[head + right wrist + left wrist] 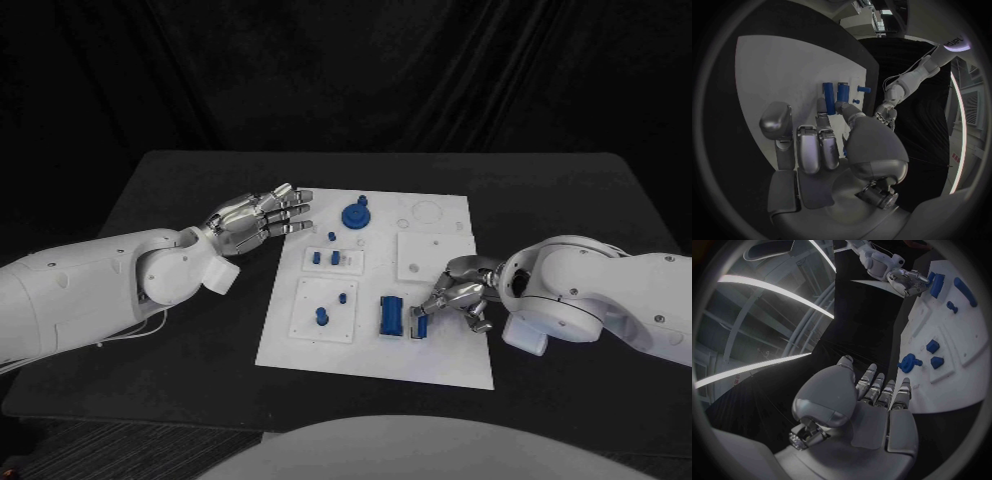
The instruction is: Assemble the parts on the task board
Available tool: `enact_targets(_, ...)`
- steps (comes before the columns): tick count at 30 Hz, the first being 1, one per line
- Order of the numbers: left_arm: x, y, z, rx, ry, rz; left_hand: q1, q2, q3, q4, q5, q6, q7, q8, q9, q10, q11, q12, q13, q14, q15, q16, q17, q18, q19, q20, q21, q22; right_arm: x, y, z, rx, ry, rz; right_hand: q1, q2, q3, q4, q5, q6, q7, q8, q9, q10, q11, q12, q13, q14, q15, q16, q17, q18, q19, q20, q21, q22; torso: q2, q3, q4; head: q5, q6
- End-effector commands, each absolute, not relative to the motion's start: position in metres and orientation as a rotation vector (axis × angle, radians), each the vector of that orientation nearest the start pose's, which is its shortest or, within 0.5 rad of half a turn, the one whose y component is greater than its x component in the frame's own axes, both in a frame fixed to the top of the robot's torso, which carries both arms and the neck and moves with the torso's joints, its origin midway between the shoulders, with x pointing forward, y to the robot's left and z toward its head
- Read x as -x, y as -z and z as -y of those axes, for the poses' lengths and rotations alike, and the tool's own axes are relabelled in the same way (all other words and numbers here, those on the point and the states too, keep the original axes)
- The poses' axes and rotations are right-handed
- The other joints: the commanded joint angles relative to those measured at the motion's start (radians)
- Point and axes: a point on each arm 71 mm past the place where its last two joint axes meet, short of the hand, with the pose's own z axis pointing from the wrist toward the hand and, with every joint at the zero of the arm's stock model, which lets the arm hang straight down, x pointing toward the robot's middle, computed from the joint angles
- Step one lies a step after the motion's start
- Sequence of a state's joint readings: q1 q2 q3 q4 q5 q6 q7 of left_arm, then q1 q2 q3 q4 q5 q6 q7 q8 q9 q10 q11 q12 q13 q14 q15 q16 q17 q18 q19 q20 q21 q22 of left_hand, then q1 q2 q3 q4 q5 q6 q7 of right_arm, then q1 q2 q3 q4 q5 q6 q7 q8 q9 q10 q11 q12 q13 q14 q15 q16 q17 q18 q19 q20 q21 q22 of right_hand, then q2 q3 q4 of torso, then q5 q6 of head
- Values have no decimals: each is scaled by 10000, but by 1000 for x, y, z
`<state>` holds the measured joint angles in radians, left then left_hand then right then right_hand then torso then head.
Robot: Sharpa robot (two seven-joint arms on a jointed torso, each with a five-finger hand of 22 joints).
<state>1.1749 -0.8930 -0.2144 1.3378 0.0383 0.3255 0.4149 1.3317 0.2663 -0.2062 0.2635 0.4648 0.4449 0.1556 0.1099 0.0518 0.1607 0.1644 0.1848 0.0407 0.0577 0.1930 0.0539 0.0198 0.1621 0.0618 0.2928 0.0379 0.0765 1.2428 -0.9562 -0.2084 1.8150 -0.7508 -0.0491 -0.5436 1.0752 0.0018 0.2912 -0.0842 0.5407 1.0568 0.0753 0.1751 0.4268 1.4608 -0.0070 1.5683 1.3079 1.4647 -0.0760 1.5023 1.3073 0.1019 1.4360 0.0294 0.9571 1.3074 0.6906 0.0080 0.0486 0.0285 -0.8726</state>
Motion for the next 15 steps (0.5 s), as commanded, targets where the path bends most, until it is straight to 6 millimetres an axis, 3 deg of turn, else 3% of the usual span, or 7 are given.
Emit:
enact_targets(1,-468,253,-265,11396,18833,-17426,57,22,3,-33,64,-26,71,56,2,70,-5,68,10,83,-9,49,12,-47,51,6,35,-14,-390,246,194,-4618,-5990,-24907,-13,160,1466,-1428,-384,-165,-15,105,67,1100,-12,25,2628,708,7,-43,697,92,-59,21,-71,1124,-1,0,0,13,0)
enact_targets(12,-468,253,-265,11399,18836,-17437,57,22,3,-33,64,-26,71,56,2,70,-5,68,10,83,-9,49,12,-47,51,6,35,-14,-392,248,193,-4745,-5946,-24800,-169,225,1202,-1096,-1030,-349,-42,229,131,1100,-28,25,2628,699,-3,-67,636,103,-64,20,-156,1094,0,-1,2,40,0)
enact_targets(15,-468,253,-265,11400,18834,-17439,49,10,-3,-33,61,-13,87,66,4,72,-10,69,8,88,-8,53,12,-46,54,6,36,-12,-392,248,192,-4711,-5909,-24858,-217,231,1123,-1016,-924,-388,-42,243,137,1100,-28,25,2628,696,-1,-75,619,104,-66,20,-175,1088,0,-1,0,37,0)
